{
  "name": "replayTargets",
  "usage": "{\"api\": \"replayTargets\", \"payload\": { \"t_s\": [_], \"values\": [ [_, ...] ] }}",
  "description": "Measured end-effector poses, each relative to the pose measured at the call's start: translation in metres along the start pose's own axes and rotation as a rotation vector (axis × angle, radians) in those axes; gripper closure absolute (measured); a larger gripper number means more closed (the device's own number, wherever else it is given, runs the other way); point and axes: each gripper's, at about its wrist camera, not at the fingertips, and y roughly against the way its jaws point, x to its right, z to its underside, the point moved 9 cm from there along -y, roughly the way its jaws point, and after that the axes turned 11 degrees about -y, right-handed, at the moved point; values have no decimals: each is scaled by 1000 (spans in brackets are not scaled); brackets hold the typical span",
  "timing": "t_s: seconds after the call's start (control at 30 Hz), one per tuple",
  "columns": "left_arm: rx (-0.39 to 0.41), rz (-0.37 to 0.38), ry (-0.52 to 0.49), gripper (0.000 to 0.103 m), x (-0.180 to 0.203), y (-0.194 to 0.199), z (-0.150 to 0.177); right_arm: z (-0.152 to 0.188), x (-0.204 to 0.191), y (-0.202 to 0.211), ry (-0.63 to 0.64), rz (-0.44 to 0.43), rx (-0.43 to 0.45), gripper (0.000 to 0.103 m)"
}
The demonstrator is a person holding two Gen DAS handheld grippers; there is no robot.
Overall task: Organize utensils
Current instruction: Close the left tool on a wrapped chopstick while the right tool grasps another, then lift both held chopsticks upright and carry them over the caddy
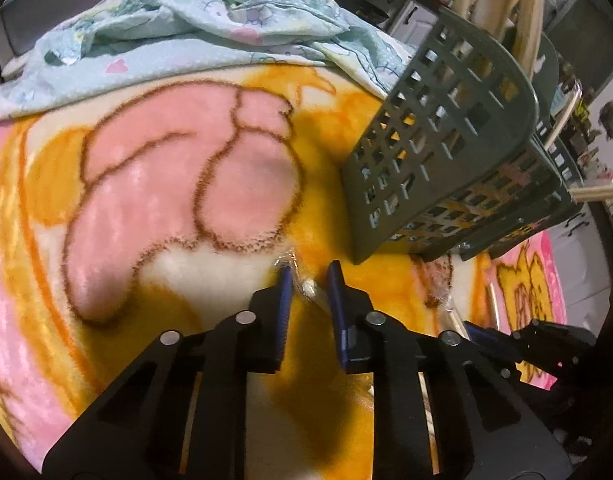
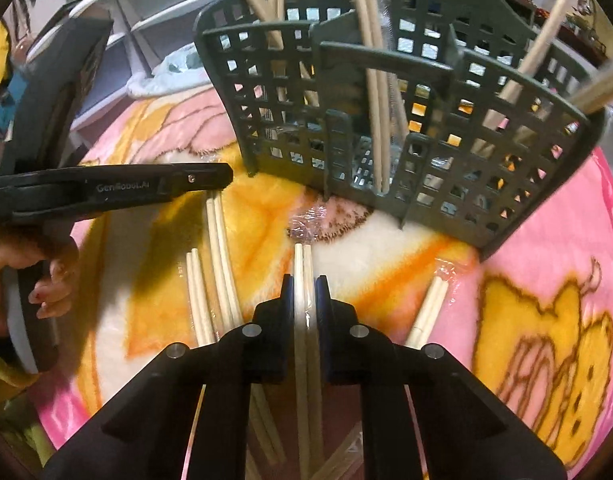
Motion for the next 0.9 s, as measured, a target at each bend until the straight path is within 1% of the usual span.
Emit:
{"api": "replayTargets", "payload": {
  "t_s": [0.17, 0.3, 0.63, 0.77, 0.9],
  "values": [
    [12, 47, 51, 96, -7, 4, 1, 1, 4, 24, -44, -31, 48, 92],
    [38, 71, 61, 98, -4, 15, 1, -3, 5, 42, -49, -39, 85, 92],
    [161, 127, 11, 99, 23, 72, -11, -14, 12, 81, -58, -52, 164, 92],
    [188, 147, -20, 99, 37, 89, -17, -20, 8, 85, -49, -56, 185, 92],
    [203, 158, -41, 99, 48, 98, -22, -23, 4, 93, -41, -60, 209, 92]
  ]
}}
